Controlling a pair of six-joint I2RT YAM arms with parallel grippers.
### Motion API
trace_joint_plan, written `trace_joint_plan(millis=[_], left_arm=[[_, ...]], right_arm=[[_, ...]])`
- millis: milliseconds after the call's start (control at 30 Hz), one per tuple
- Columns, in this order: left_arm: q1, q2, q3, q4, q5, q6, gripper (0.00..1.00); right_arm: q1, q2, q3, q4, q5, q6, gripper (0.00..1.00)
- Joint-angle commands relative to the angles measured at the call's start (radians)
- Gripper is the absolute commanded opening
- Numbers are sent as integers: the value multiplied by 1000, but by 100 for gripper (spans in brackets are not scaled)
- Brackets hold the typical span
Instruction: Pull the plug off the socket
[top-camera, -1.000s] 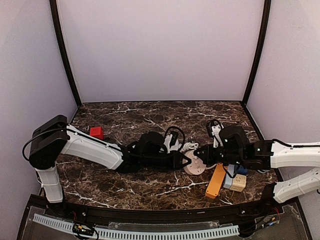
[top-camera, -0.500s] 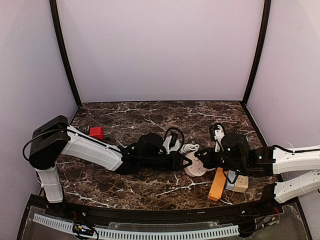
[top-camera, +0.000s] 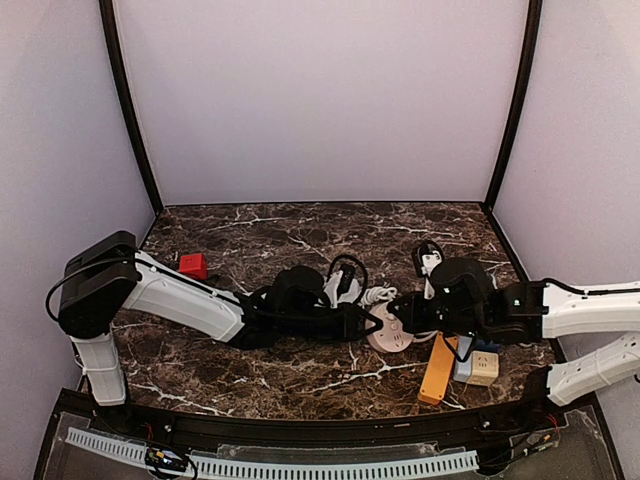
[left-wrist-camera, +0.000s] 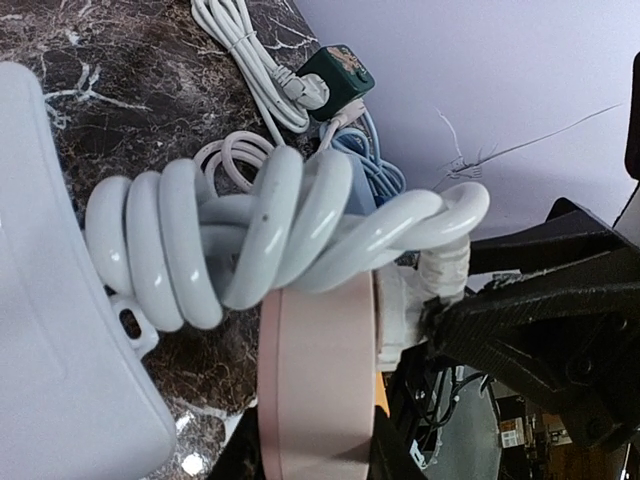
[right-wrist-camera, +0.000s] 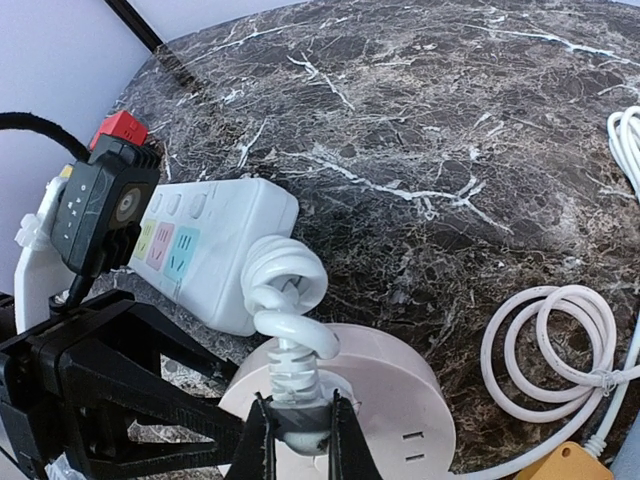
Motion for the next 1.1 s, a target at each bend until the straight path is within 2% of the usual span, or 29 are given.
trace_joint_plan(millis=[0, 133, 300, 533, 767, 967, 1067], left_arm=[[34, -26, -32, -82, -54, 150, 1], [15, -54, -30, -173, -89, 271, 1], [13, -83, -60, -175, -120, 277, 1], [22, -76, -59, -141, -112, 105, 0], [46, -74, -78, -34, -101, -67, 1], [63, -63, -97, 50, -92, -132, 1], [63, -59, -81, 38, -85, -118, 1]], right_arm=[[-39, 41, 130, -114, -1, -4, 0], [-89, 82, 201, -146, -65, -31, 0], [-112, 102, 236, -146, -72, -53, 0], [-105, 65, 171, -82, -69, -70, 0], [-62, 16, 69, -18, -43, -73, 0], [-5, 11, 15, -12, -8, -23, 0], [4, 13, 2, -11, -8, -4, 0]])
